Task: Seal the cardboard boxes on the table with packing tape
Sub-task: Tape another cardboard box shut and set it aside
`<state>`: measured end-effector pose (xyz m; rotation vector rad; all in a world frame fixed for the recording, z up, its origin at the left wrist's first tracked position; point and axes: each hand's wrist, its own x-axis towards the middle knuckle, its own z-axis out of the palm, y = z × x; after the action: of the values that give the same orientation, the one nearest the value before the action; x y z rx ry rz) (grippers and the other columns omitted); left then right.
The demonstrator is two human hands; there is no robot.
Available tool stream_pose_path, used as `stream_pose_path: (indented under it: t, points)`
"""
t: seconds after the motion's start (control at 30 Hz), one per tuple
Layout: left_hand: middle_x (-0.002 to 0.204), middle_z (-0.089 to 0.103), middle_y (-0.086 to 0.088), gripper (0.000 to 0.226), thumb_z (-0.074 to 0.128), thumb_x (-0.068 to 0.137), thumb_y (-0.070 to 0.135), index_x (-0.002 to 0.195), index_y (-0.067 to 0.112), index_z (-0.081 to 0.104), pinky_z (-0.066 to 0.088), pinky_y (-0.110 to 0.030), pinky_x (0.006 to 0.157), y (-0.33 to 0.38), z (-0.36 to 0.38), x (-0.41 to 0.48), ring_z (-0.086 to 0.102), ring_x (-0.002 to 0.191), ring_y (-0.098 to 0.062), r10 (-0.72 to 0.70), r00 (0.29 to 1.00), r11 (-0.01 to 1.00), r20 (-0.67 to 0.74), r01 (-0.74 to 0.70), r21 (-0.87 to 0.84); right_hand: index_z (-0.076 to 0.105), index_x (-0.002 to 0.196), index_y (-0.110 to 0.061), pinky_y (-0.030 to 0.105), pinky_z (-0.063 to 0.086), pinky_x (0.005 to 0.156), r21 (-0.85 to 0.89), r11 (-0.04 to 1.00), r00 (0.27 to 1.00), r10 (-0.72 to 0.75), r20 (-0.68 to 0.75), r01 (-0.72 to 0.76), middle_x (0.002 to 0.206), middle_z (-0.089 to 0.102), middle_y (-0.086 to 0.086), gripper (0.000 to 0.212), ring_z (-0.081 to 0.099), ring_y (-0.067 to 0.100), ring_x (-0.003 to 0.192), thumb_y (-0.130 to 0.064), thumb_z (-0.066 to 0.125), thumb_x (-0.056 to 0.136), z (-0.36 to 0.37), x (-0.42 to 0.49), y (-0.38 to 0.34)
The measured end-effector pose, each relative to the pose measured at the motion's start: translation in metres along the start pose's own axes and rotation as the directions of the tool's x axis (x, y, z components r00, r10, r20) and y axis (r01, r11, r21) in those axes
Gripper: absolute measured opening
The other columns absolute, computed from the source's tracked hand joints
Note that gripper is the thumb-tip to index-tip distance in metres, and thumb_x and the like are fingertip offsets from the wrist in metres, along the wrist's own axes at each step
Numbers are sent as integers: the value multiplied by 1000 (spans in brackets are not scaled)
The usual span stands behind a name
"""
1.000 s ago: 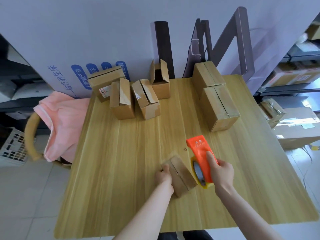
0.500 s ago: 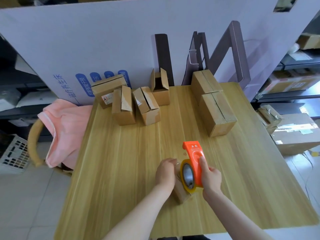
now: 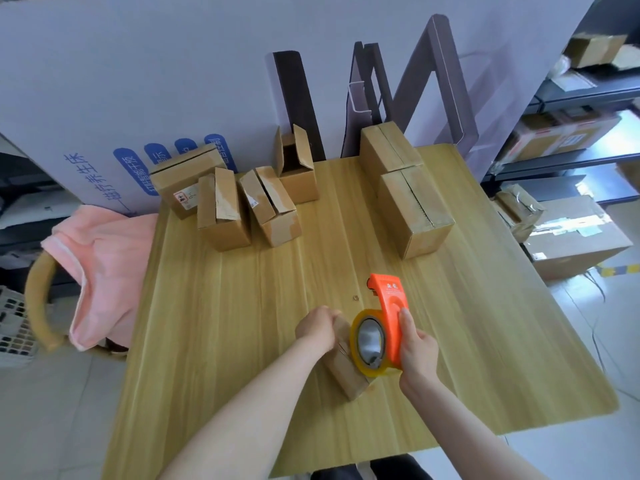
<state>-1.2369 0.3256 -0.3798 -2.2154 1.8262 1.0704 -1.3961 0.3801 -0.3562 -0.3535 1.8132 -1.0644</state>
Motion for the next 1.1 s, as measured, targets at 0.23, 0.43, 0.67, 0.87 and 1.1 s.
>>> stream_pose_path:
  t: [0.23,0.43,0.67,0.87,1.1]
  points:
    - [126,56,1,61,78,76,24,133,21,54,46,-36,97,-9,-11,4,55,116,-23,138,989,989,-51,-135,58,55,62,-9,21,40,43,40,999,999,-16,35,15,49,50,1,51,46,10,40,-53,62,87,-3,-2,5]
    - [113,62,-6,30,61,84,5,113,10,61,51,-38,89,16,-29,4,63,100,-29,244,959,924,145,-275,264,54,59,-8,18,40,39,55,998,999,-32,40,29,44,51,-2,51,47,7,37,-50,62,88,-4,-2,5]
    - [117,60,-23,34,34,91,2,113,-3,59,46,-36,83,36,-27,14,56,92,-31,170,946,902,276,-262,343,55,57,-9,16,40,38,56,997,997,-49,67,45,43,52,-3,52,49,6,36,-49,61,89,-3,-4,6]
    - [135,50,-4,62,72,84,21,139,17,46,45,-38,97,-3,-23,18,52,120,-26,136,987,980,91,-147,133,57,58,-9,15,40,38,68,996,995,-55,81,49,44,54,-3,51,50,5,35,-50,62,88,-5,-4,5]
    - [86,70,9,11,70,85,22,83,32,65,40,-16,65,-55,36,-52,63,77,-8,-541,755,602,-369,43,-797,53,61,-8,14,40,38,56,997,995,-51,84,46,48,50,1,52,47,5,36,-52,62,87,-4,-3,3]
